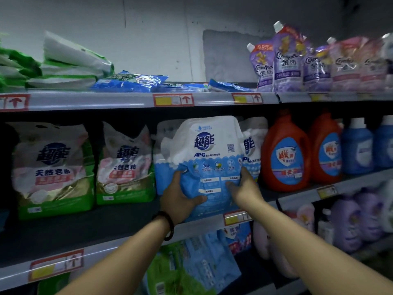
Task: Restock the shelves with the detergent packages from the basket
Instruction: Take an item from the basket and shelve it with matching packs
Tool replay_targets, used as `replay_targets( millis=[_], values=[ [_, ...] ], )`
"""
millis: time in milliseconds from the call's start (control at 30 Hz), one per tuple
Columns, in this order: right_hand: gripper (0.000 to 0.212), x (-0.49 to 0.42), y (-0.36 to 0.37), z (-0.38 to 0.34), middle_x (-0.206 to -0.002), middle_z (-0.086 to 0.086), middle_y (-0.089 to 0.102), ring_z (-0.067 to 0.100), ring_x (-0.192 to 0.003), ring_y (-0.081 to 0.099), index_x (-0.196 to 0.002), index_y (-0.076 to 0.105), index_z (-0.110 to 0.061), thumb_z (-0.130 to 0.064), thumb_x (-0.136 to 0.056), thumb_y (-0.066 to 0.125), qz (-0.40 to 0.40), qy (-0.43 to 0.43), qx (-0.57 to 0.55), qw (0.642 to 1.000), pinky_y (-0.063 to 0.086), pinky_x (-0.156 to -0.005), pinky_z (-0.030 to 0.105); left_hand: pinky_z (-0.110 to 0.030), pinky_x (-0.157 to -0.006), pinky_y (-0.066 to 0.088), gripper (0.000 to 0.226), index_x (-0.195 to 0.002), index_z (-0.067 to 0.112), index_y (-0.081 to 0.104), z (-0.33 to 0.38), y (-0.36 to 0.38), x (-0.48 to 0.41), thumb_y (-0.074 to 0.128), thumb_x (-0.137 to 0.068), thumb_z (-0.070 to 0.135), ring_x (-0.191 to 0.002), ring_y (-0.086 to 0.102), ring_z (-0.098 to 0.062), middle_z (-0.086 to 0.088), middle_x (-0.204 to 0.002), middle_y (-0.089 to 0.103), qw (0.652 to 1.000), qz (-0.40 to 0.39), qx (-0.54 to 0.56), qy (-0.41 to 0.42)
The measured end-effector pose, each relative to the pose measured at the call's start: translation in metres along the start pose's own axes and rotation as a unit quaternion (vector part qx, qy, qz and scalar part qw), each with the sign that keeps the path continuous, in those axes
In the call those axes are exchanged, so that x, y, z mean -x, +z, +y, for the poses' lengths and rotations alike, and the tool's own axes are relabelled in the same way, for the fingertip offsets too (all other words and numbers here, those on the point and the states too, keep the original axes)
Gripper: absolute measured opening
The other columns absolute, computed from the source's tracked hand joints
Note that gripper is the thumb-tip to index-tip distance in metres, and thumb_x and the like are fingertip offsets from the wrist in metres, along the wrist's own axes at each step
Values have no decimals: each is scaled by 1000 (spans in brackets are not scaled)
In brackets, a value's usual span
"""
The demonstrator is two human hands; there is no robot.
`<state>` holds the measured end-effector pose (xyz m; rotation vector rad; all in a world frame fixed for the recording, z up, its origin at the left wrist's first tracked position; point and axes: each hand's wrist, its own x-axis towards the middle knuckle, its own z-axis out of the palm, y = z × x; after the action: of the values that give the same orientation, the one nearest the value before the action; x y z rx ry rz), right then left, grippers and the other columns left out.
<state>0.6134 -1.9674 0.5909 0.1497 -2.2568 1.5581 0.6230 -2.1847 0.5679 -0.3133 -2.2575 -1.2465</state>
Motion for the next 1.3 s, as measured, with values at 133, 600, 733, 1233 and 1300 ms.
replay_targets(
  millis=[133, 600, 733, 1233, 1300],
  values=[
    [46, -18, -27, 19, -128, 8, 70, 31, -115, 69, -141, 51, -14, -20, -99, 68, 72, 17, 34, 997, 58, -90, 39, -34, -92, 51, 79, -133, 44, 37, 15, 46, -13, 90, -75, 51, -113, 59, -13, 17, -123, 60, 1000, -14, 8, 0],
    [100, -52, -38, 51, -172, 25, -16, 43, -162, -2, -164, -24, -33, -40, -106, 56, 51, 55, 266, 961, 21, -130, 50, -41, -108, 48, 90, -147, 34, 34, 38, 149, -65, 82, -77, 63, -128, 53, -17, 11, -145, 53, 995, -70, 51, -43],
    [94, -58, -41, 55, -172, 26, 4, 50, -157, 14, -167, -9, -39, -29, -102, 58, 51, 13, 250, 967, 30, -124, 55, -41, -115, 44, 90, -156, 31, 28, 37, 143, -64, 82, -85, 47, -131, 45, -11, 15, -143, 45, 994, -83, 58, -50],
    [60, 31, -19, -2, -143, 16, 55, 33, -119, 62, -151, 46, -19, -26, -96, 67, -103, 46, 222, 968, 56, -89, 35, -15, -58, 42, 19, -113, 23, 64, 41, 31, 20, 63, -95, 17, -75, 57, -2, 7, -89, 67, 974, -168, -146, -45],
    [53, 47, -1, -10, -134, 15, 61, 33, -115, 64, -143, 53, -17, -28, -94, 68, -117, 30, 220, 968, 57, -86, 35, -15, -54, 38, 18, -110, 20, 66, 40, 8, 36, 64, -93, 17, -79, 61, -11, 2, -97, 69, 969, -187, -153, -56]
  ],
)
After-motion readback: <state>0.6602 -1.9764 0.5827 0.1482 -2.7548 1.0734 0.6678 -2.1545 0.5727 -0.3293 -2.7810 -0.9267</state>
